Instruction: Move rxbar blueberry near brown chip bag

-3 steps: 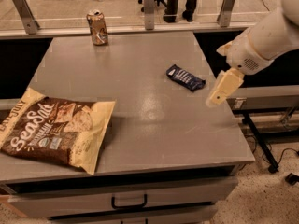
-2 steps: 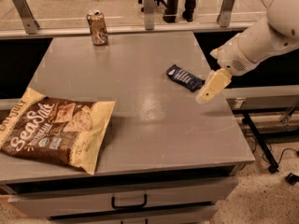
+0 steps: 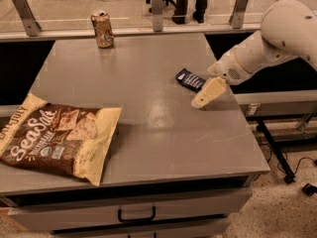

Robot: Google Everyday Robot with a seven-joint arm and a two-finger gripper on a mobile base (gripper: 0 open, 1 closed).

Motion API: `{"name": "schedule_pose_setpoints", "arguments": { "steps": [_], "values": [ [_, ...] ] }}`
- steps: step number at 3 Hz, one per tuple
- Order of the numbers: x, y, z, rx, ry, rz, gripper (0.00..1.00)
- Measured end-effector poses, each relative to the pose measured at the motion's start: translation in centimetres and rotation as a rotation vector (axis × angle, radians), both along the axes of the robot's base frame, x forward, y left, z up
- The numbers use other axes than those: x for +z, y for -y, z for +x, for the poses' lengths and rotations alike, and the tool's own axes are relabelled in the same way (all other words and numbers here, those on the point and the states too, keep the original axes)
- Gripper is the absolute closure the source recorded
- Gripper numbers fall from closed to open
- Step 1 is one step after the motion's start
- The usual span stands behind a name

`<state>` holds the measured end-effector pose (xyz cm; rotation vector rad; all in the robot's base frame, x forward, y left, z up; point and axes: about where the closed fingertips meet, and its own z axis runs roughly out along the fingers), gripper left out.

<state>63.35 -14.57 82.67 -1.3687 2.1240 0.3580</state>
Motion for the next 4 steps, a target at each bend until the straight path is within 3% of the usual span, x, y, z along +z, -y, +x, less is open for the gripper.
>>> {"name": "schedule_pose_setpoints", "arguments": {
  "steps": [1, 3, 4],
  "values": [
    [-0.9, -0.7, 0.1, -0.008, -0.032, 0.015, 0.39],
    [0.5, -0.7, 0.1, -0.008, -0.031, 0.016, 0.87],
    [0.7, -0.7, 0.1, -0.007, -0.031, 0.016, 1.00]
  ]
}}
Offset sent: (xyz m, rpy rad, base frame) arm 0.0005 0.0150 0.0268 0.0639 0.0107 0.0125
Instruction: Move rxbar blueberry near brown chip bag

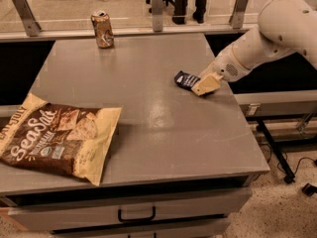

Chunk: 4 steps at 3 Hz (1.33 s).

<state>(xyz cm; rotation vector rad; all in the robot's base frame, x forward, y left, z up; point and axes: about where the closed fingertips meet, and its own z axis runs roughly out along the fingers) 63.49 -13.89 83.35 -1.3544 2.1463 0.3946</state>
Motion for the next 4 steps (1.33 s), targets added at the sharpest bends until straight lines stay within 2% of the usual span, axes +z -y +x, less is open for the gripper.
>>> {"name": "schedule_pose_setpoints", "arguments": {
  "steps": [2, 3, 4],
  "values": [
    [10.5, -1.6, -2.8, 0.102, 0.183, 0.051, 1.00],
    [10.5, -1.6, -2.8, 0.103, 0.183, 0.051, 1.00],
    [9.9, -3.2, -2.4, 0.137, 0.174, 0.071, 1.00]
  ]
}}
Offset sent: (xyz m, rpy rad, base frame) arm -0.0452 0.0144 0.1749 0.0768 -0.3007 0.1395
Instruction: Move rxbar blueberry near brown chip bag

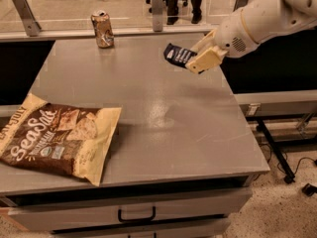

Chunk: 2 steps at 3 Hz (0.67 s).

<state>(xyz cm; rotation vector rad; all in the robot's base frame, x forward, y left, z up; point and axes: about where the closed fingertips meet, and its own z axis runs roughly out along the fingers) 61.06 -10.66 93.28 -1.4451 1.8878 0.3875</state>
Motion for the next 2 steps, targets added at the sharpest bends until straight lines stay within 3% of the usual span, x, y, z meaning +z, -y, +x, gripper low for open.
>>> {"name": "schedule_pose_setpoints", "arguments": {
  "steps": [2],
  "values": [
    [-2.7, -6.1, -3.4, 0.161, -0.055, 0.034, 1.00]
  ]
}}
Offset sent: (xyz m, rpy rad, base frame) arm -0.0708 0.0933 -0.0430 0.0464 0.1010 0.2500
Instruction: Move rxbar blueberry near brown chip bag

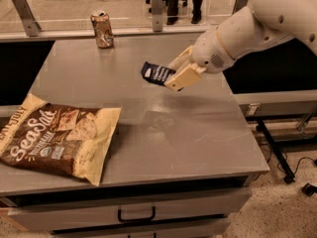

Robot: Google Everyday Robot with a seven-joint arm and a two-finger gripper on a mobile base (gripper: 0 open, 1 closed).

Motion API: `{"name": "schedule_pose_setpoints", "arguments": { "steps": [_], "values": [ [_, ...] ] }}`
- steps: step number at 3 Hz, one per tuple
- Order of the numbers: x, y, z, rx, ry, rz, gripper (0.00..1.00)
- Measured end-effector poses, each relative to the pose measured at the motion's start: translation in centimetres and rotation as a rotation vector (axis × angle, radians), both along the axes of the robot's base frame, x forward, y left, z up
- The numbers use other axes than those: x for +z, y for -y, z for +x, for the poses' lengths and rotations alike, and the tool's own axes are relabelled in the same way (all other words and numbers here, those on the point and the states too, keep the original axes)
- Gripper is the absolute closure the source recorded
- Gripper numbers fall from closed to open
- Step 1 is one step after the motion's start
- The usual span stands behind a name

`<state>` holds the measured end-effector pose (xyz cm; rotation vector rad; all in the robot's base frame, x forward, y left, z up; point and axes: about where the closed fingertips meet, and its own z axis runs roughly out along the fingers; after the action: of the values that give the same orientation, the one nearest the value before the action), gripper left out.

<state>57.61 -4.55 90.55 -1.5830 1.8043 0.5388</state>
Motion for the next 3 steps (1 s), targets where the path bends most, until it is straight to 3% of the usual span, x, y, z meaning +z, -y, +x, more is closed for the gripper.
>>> {"name": "schedule_pose_setpoints", "arguments": {
  "steps": [1, 2, 3],
  "values": [
    [-1.0, -2.1, -3.4, 0.051, -0.038, 0.017, 1.00],
    [-3.0, -4.5, -7.4, 0.092, -0.101, 0.019, 0.74],
    [-3.8, -5.3, -8.7, 0.109, -0.120, 0.014, 0.51]
  ]
}}
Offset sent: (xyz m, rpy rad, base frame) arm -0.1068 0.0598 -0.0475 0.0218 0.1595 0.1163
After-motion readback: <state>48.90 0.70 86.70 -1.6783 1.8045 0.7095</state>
